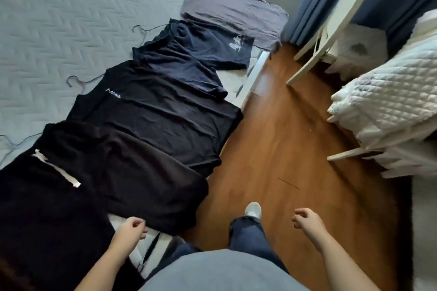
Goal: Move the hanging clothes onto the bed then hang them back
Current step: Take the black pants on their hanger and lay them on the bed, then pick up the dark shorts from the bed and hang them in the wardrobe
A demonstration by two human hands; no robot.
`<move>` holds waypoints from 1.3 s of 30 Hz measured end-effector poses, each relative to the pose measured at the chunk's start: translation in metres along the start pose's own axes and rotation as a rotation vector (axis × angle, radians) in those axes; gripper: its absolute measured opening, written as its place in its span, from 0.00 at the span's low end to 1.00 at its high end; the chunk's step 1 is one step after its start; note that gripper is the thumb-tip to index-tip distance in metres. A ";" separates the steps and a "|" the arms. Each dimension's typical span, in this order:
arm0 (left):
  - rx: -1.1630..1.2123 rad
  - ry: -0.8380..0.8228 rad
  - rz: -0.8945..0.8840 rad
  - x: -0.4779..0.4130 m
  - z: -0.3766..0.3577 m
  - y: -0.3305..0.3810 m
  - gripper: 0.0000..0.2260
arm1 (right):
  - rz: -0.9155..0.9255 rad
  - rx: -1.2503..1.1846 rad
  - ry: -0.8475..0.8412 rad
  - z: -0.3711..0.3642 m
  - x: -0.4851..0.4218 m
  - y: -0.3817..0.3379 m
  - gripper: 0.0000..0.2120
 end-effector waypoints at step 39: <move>0.112 -0.117 -0.133 -0.087 -0.351 0.597 0.08 | 0.102 -0.110 -0.054 0.253 -0.459 -0.371 0.08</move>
Point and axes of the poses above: each hand's wrist, its own x-axis away from the middle knuckle, its own z-axis out of the back of the hand, y = z × x, the point moved 9 cm from there along -x, towards the middle knuckle, and after that the axes turned 7 degrees about y, right-handed, at the moved point
